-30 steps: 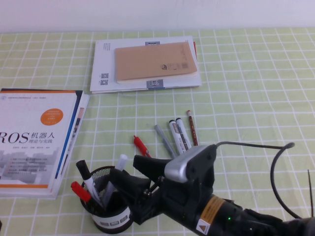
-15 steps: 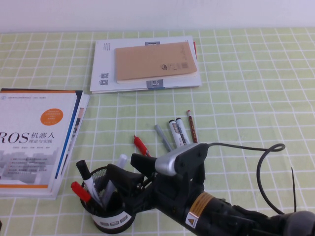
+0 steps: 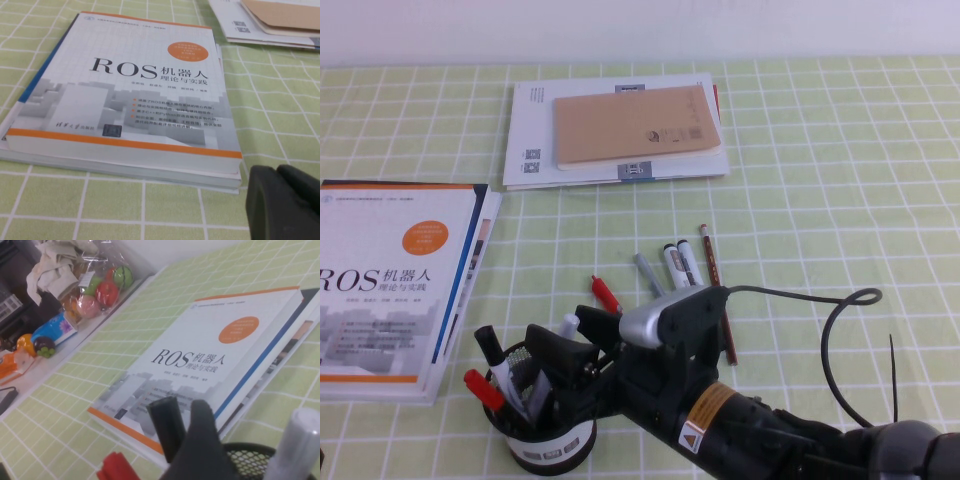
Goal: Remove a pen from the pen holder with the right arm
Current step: 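Take a marker out of the pen holder and lay it on the table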
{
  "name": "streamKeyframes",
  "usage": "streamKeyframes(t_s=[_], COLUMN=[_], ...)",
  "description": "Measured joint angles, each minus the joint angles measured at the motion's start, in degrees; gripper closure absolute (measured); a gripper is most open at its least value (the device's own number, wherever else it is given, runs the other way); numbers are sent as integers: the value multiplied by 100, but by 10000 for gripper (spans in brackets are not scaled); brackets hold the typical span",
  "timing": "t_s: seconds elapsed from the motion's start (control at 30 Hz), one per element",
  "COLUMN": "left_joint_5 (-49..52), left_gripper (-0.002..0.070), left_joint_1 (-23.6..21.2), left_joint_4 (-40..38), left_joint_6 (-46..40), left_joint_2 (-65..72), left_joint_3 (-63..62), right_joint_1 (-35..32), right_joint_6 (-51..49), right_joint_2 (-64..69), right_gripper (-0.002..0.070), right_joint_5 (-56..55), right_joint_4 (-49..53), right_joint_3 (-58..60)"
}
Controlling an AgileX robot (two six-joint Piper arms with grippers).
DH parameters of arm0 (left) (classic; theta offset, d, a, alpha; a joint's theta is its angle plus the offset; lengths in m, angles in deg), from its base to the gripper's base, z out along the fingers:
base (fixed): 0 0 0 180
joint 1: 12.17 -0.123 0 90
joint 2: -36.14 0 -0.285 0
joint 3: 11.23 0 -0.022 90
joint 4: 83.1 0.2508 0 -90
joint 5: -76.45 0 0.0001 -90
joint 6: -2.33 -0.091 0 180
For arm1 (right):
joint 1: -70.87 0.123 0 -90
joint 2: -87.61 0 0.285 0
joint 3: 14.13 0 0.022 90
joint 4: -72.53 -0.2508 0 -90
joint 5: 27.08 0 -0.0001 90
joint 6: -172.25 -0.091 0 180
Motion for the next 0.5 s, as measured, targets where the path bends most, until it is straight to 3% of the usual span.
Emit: streamKeyframes(t_s=[0.5], left_joint_5=[0], left_gripper=[683], left_joint_1=[0], left_joint_4=[0], left_joint_6=[0], left_joint_2=[0], left_joint_3=[0], right_joint_1=[0], right_joint_6=[0], right_joint_2=[9], right_gripper=[437], right_joint_5=[0], right_joint_4=[0], right_joint_3=[-26])
